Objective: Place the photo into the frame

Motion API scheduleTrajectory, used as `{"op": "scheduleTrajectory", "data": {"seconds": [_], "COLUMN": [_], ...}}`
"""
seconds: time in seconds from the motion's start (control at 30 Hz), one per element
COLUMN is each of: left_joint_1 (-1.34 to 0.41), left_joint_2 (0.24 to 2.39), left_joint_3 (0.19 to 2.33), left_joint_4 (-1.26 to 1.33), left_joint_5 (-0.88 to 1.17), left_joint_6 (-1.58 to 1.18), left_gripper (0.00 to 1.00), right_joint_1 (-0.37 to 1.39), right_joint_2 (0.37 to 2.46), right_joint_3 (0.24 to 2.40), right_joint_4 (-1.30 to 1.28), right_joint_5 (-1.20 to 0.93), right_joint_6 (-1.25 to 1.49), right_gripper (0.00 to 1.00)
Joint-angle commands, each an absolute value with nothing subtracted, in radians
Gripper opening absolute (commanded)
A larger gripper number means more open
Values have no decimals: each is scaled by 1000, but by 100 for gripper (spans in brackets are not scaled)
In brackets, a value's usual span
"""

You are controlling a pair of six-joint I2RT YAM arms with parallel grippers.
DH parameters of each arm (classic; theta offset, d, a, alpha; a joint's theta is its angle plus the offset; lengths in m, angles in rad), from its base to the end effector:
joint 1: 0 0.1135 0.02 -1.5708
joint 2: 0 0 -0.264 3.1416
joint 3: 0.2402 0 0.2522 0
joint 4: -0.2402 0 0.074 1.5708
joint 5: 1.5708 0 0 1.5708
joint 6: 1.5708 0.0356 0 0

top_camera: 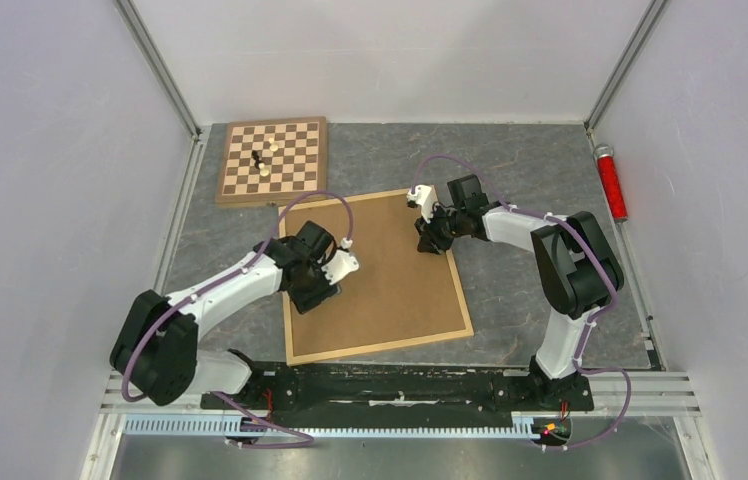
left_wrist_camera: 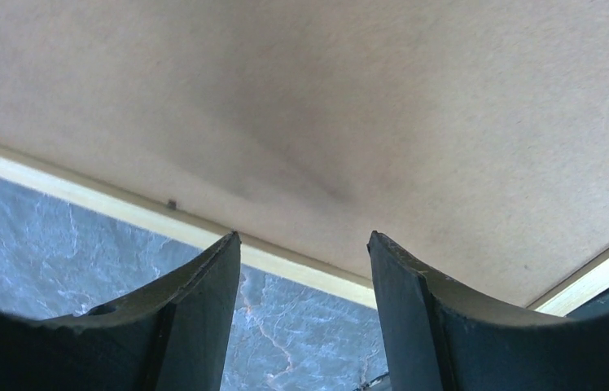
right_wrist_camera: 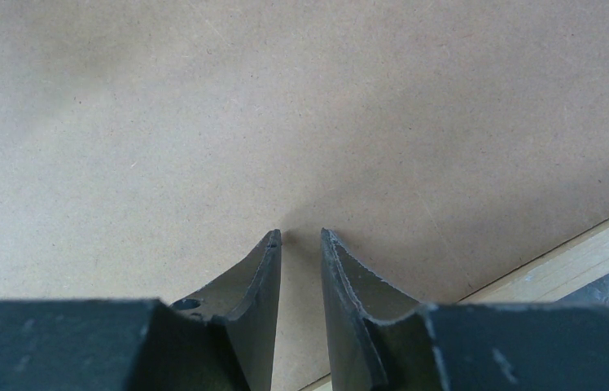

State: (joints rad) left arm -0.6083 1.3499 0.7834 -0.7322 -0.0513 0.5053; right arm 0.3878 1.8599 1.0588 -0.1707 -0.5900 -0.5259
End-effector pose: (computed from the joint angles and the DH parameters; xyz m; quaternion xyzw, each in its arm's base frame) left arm 0.1902 -0.1302 0.1847 0.5205 0.8427 0.0184 0.1367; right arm 0.3325 0.1572 0.1468 -0.4803 0.7826 0.2577 0.3008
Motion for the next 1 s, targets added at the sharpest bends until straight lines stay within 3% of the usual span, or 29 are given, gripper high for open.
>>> {"op": "scheduleTrajectory", "data": {"seconds": [0.0,0.33,0.97], "left_joint_1": [-543,-488,-489], "left_joint_2": [1282,1165,1249], "left_joint_3": [784,751,700], "left_joint_4": [-779,-907,-902], "left_joint_5": [-5,85,97], "left_joint_6": [532,600,611], "left_gripper": [66,66,66], "right_joint_1": [388,388,387], "right_joint_2": [1913,1905,1916], "right_joint_3": [998,992,988], "right_joint_4": [-383,-379,-378], "right_joint_5": [-543,-556,-575], "right_joint_6": [-514,-515,-535], "right_gripper": [27,27,27]}}
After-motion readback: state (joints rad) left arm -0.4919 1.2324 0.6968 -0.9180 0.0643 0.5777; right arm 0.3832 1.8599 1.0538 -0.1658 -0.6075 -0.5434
